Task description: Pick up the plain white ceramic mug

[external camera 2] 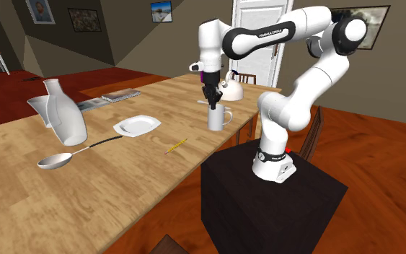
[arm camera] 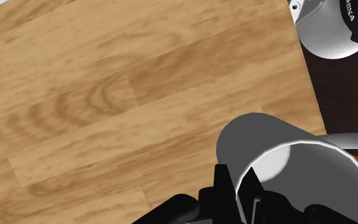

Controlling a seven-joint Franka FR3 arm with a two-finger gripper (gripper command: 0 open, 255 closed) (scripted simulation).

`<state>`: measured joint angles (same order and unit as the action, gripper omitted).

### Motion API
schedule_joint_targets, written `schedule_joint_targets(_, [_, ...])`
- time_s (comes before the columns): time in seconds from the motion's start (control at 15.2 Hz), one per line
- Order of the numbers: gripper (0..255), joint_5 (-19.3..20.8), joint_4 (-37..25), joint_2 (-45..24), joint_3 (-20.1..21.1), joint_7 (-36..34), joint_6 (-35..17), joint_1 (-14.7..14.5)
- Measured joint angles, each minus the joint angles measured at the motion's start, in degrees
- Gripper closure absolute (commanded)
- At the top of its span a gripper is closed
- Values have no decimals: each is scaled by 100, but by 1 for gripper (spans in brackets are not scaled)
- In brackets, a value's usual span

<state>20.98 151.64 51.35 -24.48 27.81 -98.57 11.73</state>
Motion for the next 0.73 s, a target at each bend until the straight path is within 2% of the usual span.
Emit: schedule_joint_targets(0.73, [255,-220,-790,-28,231,68,761,-85])
